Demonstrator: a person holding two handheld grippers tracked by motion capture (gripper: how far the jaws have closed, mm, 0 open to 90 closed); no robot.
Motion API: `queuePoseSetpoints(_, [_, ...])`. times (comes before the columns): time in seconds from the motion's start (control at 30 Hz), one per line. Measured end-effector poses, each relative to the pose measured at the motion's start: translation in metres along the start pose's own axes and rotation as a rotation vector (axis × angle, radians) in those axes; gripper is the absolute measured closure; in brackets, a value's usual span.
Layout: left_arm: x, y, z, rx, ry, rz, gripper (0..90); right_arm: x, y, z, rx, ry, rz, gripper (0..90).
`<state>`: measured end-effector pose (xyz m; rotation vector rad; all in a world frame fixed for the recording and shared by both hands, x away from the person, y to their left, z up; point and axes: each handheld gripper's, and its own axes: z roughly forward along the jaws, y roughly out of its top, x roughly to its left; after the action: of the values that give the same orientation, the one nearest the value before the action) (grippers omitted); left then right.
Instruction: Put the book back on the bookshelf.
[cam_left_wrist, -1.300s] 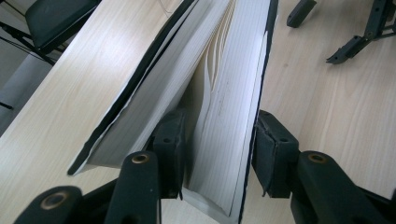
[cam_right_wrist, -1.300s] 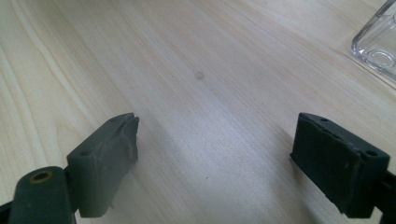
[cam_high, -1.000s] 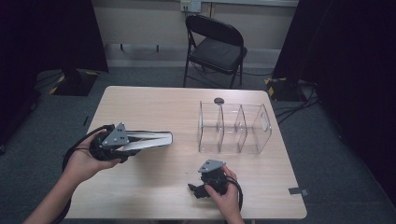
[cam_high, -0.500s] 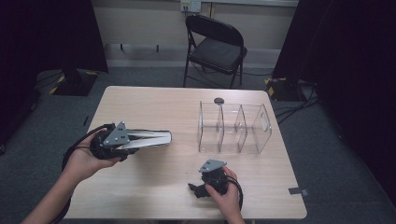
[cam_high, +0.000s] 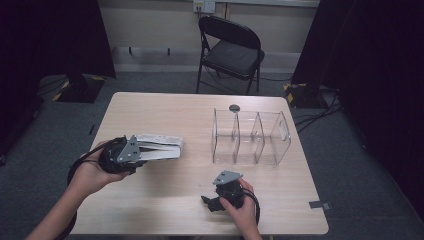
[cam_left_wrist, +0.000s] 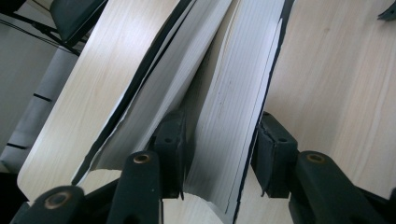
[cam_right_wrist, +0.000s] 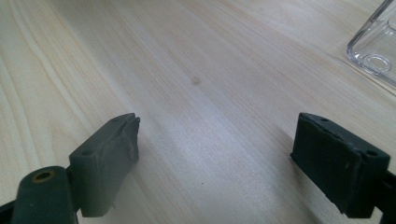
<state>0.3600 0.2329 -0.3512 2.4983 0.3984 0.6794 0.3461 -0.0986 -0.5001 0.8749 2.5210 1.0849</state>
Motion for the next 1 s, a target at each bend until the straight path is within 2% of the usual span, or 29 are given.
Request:
queuePoseSetpoints(0.1, [-0.001,0.005,-0.005,-0.015,-0.016,-0.018,61.4,0.0,-0.001,0.0,-0.006,-0.001,-0.003,13.5])
queuePoseSetpoints(0.17, [0.0,0.008,-0.015,-0.005,-0.037,-0.015,62.3,-0.001,-0.001,0.0,-0.008,0.002,-0.002,13.5])
queuePoseSetpoints(0.2, [0.0,0.009,-0.018,-0.015,-0.045,-0.027,63.1,0.0,-0.001,0.0,-0.001,-0.001,0.01,13.5])
queuePoseSetpoints(0.3, [-0.001,0.01,-0.026,-0.017,-0.058,-0.044,64.8,0.0,-0.001,0.0,-0.009,-0.003,0.0,13.4])
queuePoseSetpoints(0.37, [0.001,0.012,-0.033,-0.004,-0.076,-0.069,65.4,0.0,-0.001,0.0,-0.01,-0.002,0.001,13.5])
queuePoseSetpoints(0.4, [0.004,0.014,-0.036,0.02,-0.087,-0.05,65.5,0.001,-0.001,0.0,-0.004,-0.004,0.011,13.5])
queuePoseSetpoints(0.5, [0.012,0.017,-0.035,0.032,-0.104,-0.12,65.5,0.001,0.0,0.0,-0.003,-0.005,0.005,13.4])
queuePoseSetpoints(0.53, [0.012,0.017,-0.035,0.032,-0.104,-0.12,65.3,0.001,0.0,0.001,-0.003,-0.007,0.004,13.4])
queuePoseSetpoints(0.57, [0.015,0.02,-0.034,0.037,-0.11,-0.142,65.3,0.001,0.0,0.001,-0.004,-0.006,0.004,13.4])
queuePoseSetpoints(0.63, [0.016,0.02,-0.034,0.045,-0.105,-0.144,65.2,0.0,0.0,0.001,-0.006,-0.003,0.005,13.5])
queuePoseSetpoints(0.83, [0.024,0.018,-0.033,0.031,-0.112,-0.157,64.8,0.0,0.0,0.001,-0.008,-0.004,0.014,13.5])
queuePoseSetpoints(0.87, [0.026,0.017,-0.032,0.025,-0.094,-0.14,64.4,0.0,0.0,0.001,-0.012,-0.002,0.008,13.5])
queuePoseSetpoints(0.93, [0.028,0.014,-0.028,0.033,-0.055,-0.13,62.4,0.0,0.0,0.001,-0.006,-0.004,0.012,13.5])
queuePoseSetpoints(1.0, [0.028,0.012,-0.026,0.033,-0.048,-0.126,61.8,0.0,0.0,0.001,-0.01,-0.001,0.007,13.5])
